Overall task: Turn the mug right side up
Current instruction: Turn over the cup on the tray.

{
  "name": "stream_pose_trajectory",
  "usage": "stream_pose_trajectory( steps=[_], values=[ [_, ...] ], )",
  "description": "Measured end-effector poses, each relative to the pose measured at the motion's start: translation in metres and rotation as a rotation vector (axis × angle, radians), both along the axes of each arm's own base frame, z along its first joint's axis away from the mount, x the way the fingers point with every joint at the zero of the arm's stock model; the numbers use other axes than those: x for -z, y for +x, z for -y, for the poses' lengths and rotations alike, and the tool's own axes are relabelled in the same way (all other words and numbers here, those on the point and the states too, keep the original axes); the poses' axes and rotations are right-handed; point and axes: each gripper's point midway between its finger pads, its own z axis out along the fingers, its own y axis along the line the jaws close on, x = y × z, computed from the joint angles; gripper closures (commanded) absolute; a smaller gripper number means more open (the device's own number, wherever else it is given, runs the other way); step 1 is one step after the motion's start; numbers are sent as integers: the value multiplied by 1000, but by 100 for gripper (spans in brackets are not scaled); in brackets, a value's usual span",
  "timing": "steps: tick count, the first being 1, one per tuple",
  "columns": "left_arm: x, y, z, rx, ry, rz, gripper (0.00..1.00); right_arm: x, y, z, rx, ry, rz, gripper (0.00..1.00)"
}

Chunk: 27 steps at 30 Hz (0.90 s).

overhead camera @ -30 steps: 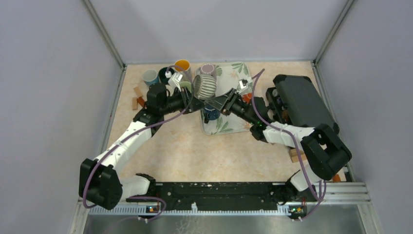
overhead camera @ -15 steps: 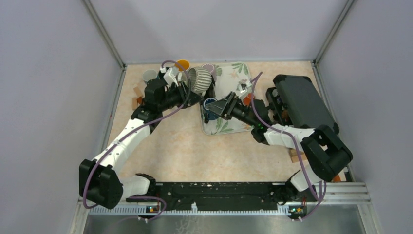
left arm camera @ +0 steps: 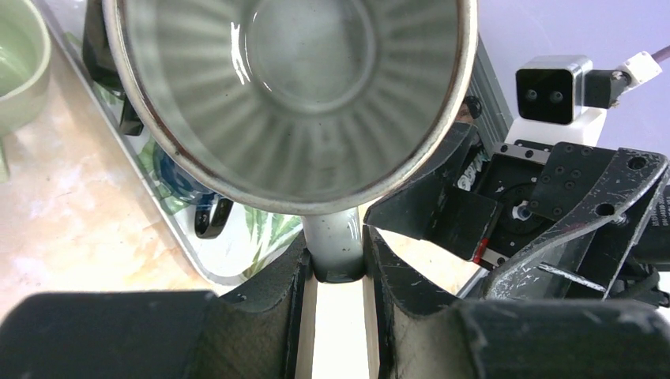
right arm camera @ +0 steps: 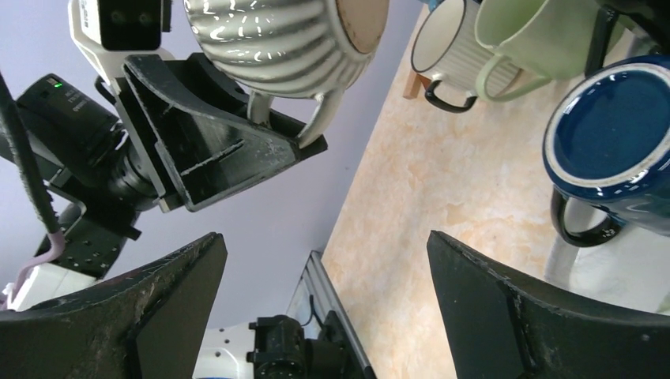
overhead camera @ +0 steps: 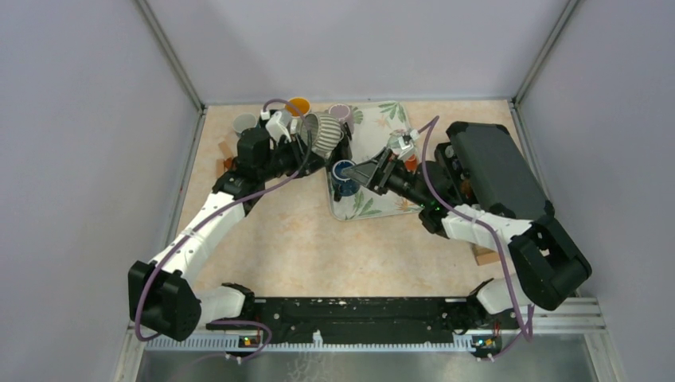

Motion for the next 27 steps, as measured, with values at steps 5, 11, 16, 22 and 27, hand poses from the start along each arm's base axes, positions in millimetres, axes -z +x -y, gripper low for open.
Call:
stream_pose_trajectory(
  steps=[5, 11, 16, 22, 27],
  values=[
    [4, 2, -7, -34, 41, -10, 100, 6, 4, 8, 18, -30, -14, 1],
    [6, 0, -24, -104, 116, -20, 100, 11, 12, 28, 65, -67, -24, 1],
    [2, 0, -46, -197, 201, -16, 100, 26, 13, 35, 76, -147, -37, 1],
    [3, -5, -88, -352, 350, -37, 100, 36, 18, 39, 69, -252, -37, 1],
    [18, -9, -127, -474, 474, -90, 100, 36, 27, 43, 64, -316, -15, 1]
  ],
)
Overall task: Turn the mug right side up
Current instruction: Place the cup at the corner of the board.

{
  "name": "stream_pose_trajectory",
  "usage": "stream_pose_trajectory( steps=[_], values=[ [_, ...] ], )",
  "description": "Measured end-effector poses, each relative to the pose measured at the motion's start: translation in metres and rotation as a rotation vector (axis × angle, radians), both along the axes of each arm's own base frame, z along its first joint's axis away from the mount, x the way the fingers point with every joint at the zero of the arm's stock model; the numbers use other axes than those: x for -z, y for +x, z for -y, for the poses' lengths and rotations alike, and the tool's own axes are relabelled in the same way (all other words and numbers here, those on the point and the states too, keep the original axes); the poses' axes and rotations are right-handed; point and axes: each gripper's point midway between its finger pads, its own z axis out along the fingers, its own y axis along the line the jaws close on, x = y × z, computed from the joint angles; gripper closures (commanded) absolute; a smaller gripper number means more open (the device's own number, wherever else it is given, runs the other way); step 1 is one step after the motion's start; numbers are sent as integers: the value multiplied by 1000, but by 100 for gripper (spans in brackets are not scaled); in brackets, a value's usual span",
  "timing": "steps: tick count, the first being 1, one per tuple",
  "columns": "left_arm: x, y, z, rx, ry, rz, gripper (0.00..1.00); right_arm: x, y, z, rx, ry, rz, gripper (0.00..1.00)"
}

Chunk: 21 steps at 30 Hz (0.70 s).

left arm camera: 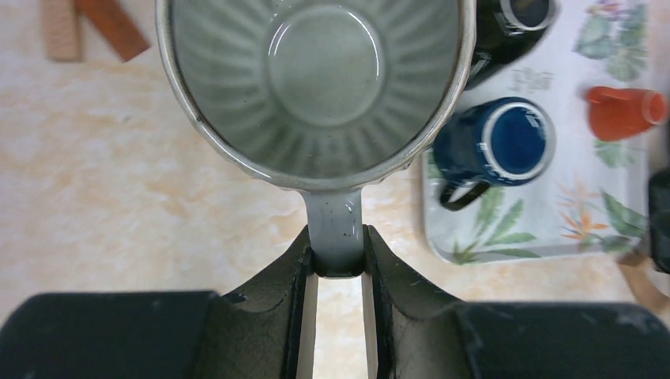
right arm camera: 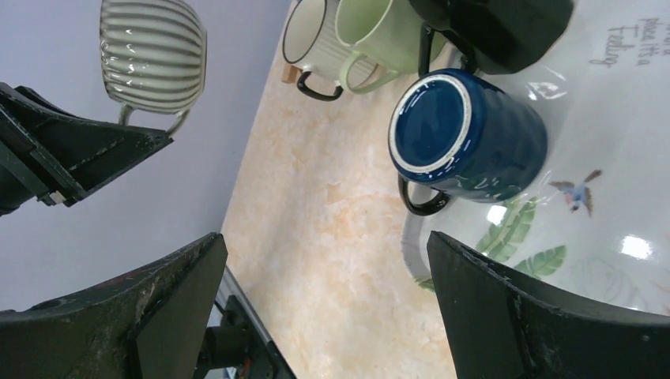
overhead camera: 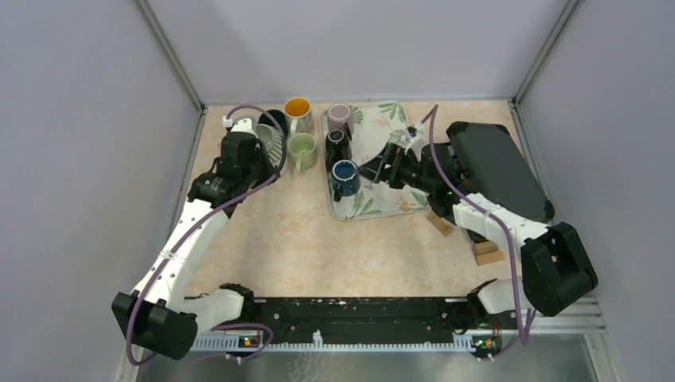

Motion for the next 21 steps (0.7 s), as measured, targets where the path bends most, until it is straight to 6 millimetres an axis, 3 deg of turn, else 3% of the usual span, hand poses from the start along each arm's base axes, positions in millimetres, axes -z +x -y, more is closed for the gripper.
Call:
stream_pose_trajectory(
  steps=[6, 13, 21],
  values=[
    [20, -2, -39, -128, 68, -62, 100, 8, 5, 14, -1, -43, -14, 1],
    [77, -8, -76, -234, 97, -221, 100, 19, 10, 25, -7, -79, -41, 1],
    [108, -9, -97, -285, 97, -320, 100, 23, 13, 36, -3, -92, -53, 1]
  ],
)
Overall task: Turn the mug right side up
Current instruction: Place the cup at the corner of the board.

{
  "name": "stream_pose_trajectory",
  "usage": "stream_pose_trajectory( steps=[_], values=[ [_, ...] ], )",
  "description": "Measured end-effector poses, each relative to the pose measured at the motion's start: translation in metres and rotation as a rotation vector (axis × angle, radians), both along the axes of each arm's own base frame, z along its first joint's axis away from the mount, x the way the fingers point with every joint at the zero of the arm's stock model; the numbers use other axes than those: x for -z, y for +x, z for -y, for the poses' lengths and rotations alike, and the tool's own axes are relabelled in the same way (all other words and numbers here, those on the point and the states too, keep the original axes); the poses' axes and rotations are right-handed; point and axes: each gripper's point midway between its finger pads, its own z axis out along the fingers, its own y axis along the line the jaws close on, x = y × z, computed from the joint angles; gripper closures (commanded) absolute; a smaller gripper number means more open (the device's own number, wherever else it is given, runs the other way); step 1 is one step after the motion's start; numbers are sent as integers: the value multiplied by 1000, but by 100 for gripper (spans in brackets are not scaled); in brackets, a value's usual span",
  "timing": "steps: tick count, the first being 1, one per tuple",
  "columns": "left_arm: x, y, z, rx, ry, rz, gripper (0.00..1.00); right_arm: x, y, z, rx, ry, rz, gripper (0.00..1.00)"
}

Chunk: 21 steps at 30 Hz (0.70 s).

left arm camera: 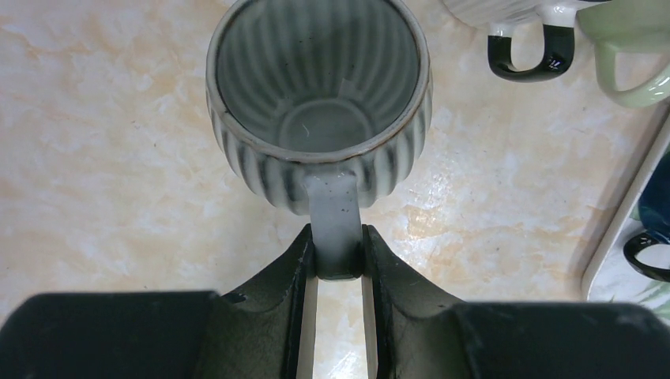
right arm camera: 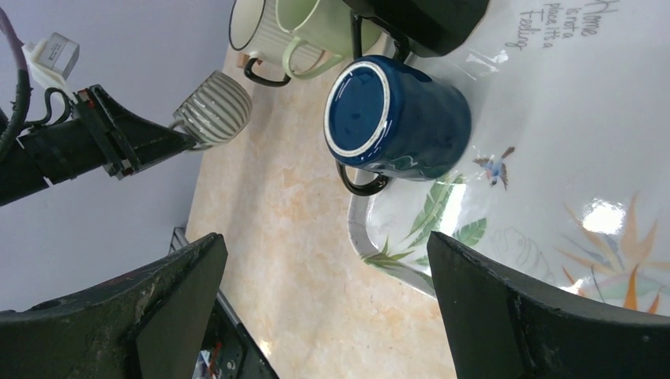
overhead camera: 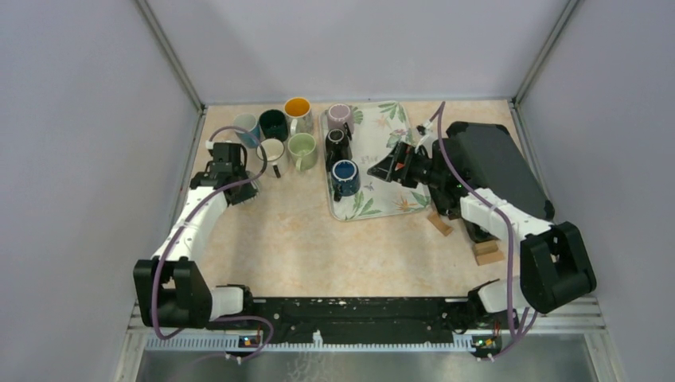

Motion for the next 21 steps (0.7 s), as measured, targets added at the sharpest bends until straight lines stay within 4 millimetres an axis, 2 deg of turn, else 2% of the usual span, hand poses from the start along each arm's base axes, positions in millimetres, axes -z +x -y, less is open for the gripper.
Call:
stream_pose_trajectory(
  steps=[7, 13, 21],
  values=[
    [17, 8, 1, 10, -2, -19, 100, -8, 1, 8, 14, -1, 20, 1],
    [30, 13, 6, 20, -27, -46, 100, -10, 0, 8, 5, 1, 30, 1],
    [33, 24, 6, 5, -32, 5, 100, -12, -1, 7, -5, 7, 34, 1]
  ],
)
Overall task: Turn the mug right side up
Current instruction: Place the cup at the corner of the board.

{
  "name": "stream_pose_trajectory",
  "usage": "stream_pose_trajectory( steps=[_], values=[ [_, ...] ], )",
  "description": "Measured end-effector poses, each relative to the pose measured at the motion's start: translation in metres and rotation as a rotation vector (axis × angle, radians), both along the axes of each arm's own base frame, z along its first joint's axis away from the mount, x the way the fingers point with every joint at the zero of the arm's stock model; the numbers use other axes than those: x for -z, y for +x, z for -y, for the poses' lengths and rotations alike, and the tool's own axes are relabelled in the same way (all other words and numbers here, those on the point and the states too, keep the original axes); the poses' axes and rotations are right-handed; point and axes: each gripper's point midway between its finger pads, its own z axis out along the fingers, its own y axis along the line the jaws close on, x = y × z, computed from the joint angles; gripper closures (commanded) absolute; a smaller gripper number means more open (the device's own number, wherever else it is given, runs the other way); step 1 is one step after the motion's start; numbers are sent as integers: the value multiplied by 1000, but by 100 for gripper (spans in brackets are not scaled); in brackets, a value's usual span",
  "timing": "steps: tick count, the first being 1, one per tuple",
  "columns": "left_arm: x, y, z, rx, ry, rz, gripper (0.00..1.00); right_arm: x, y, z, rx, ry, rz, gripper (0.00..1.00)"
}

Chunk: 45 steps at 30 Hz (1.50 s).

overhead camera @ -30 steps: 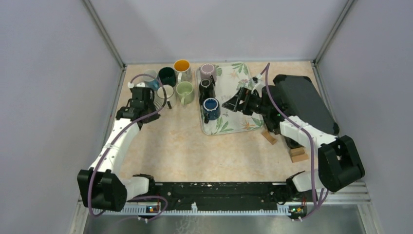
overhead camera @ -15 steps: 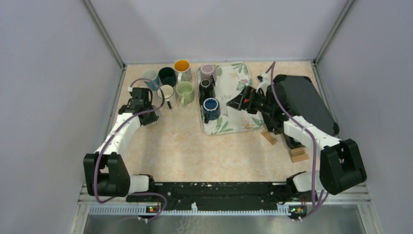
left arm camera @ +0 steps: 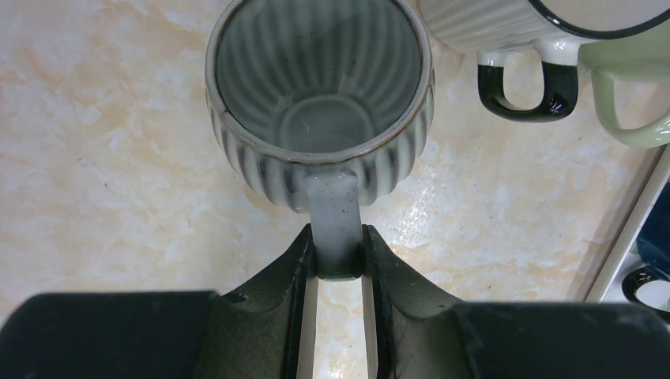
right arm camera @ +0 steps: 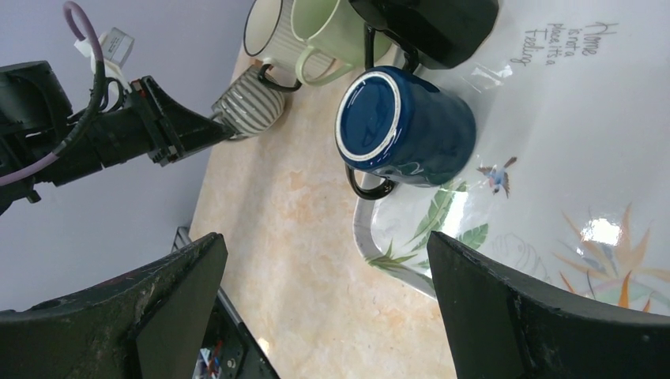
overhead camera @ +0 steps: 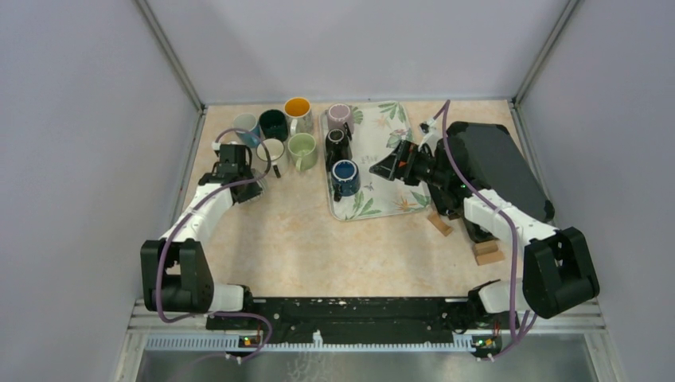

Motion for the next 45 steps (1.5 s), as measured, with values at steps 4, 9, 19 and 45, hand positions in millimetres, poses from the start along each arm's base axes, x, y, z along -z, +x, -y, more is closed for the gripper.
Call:
stream_pose_trajectory(
  steps=[4, 9, 19, 45],
  values=[
    [2, 8, -2, -7, 7, 22, 100, -1, 0, -1, -4, 3, 5, 1],
    [7, 22, -3, -14, 14, 49, 100, -1, -1, -1, -10, 6, 6, 1],
    [25, 27, -6, -25, 31, 16, 89, -1, -1, -1, -13, -1, 14, 1],
    [46, 23, -5, -16, 27, -49, 24, 9, 1, 5, 3, -54, 19, 1]
  ],
)
